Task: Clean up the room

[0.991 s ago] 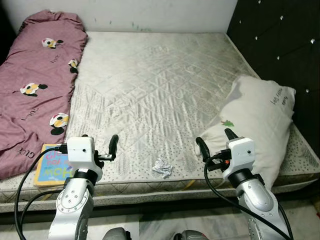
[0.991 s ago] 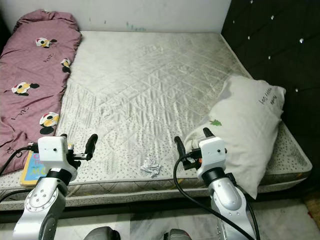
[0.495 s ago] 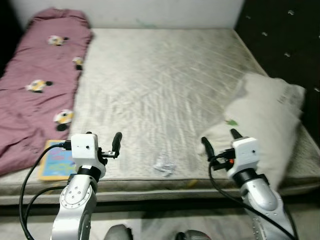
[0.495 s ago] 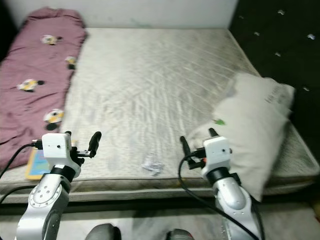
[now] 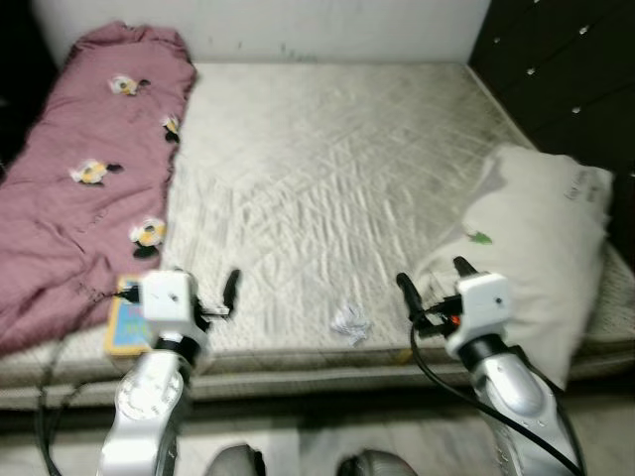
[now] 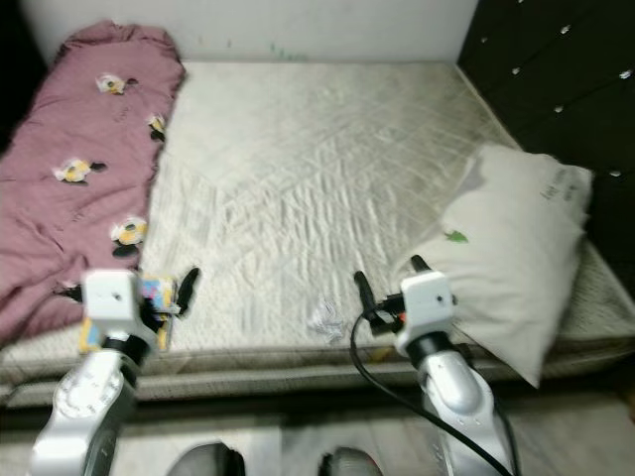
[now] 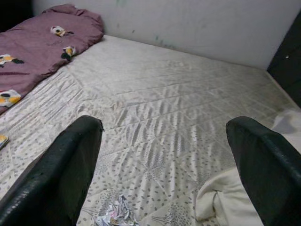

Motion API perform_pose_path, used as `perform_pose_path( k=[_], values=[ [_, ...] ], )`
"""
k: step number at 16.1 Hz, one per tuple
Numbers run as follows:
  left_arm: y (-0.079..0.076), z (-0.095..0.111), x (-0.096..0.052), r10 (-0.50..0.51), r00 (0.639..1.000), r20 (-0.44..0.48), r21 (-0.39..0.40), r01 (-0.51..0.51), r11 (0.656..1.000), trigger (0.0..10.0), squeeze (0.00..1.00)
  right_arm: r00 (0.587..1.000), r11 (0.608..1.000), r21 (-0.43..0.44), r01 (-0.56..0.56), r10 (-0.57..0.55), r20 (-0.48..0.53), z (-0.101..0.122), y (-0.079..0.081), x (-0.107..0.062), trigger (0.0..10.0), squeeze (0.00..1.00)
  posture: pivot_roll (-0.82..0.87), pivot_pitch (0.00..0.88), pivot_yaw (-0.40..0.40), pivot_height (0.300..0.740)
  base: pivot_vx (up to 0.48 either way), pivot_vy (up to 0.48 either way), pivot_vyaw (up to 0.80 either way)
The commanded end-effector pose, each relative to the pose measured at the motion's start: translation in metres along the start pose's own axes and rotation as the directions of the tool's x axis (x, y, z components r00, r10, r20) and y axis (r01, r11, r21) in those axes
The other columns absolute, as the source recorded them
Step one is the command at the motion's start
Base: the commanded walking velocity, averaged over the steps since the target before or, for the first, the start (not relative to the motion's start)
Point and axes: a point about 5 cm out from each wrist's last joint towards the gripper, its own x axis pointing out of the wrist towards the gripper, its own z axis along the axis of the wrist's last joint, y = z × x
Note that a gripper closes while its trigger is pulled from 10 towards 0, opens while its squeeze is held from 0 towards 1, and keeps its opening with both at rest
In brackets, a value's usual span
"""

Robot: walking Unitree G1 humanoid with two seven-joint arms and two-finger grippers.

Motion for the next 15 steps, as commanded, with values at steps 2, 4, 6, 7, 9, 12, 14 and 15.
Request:
perform_pose_path(
  k=[2, 4, 6, 7, 9, 12, 14, 15],
  values=[
    [0.0001, 0.0029, 0.0007, 0.005, 1.000, 0.010, 0.007, -0.005, 1.000, 10.0, 0.00, 1.000, 1.000, -0.007, 0.006, -0.006, 0.004, 0.0012, -0.0018, -0.0002, 10.0, 0.00, -0.02, 0.078, -0.038, 0.740, 0.000, 0.000, 0.00],
    [0.0005, 0.0010, 0.0006, 0.024, 1.000, -0.013, -0.011, -0.024, 1.000, 10.0, 0.00, 1.000, 1.000, -0.009, 0.011, -0.011, 0.003, 0.0010, -0.0024, -0.0002, 10.0, 0.00, -0.03, 0.076, -0.036, 0.740, 0.000, 0.000, 0.00],
    [-0.0005, 0.0029, 0.0024, 0.009, 1.000, 0.011, -0.008, -0.009, 1.000, 10.0, 0.00, 1.000, 1.000, -0.012, 0.014, -0.014, 0.004, 0.0011, -0.0032, 0.0002, 10.0, 0.00, -0.03, 0.076, -0.037, 0.740, 0.000, 0.000, 0.00],
    [-0.0001, 0.0031, 0.0027, 0.014, 1.000, 0.014, -0.002, -0.014, 1.000, 10.0, 0.00, 1.000, 1.000, -0.013, 0.015, -0.015, 0.004, 0.0011, -0.0036, 0.0002, 10.0, 0.00, -0.03, 0.072, -0.038, 0.740, 0.000, 0.000, 0.00],
    [0.0006, 0.0030, 0.0034, 0.017, 1.000, 0.016, 0.007, -0.017, 1.000, 10.0, 0.00, 1.000, 1.000, -0.015, 0.016, -0.016, 0.004, 0.0011, -0.0044, 0.0004, 10.0, 0.00, -0.03, 0.070, -0.039, 0.740, 0.000, 0.000, 0.00],
    [0.0008, 0.0024, 0.0039, 0.023, 1.000, 0.013, -0.006, -0.023, 1.000, 10.0, 0.00, 1.000, 1.000, -0.017, 0.013, -0.013, 0.004, 0.0013, -0.0046, 0.0009, 10.0, 0.00, -0.03, 0.066, -0.042, 0.740, 0.000, 0.000, 0.00],
    [0.0007, 0.0022, 0.0043, 0.021, 1.000, 0.014, -0.001, -0.021, 1.000, 10.0, 0.00, 1.000, 1.000, -0.030, 0.007, -0.007, 0.004, 0.0017, -0.0046, 0.0014, 10.0, 0.00, -0.03, 0.064, -0.044, 0.740, 0.000, 0.000, 0.00],
    [0.0005, 0.0022, 0.0044, 0.018, 1.000, 0.014, 0.000, -0.018, 1.000, 10.0, 0.00, 1.000, 0.999, -0.032, 0.005, -0.005, 0.004, 0.0018, -0.0046, 0.0016, 10.0, 0.00, -0.03, 0.064, -0.044, 0.740, 0.000, 0.000, 0.00]
  ],
)
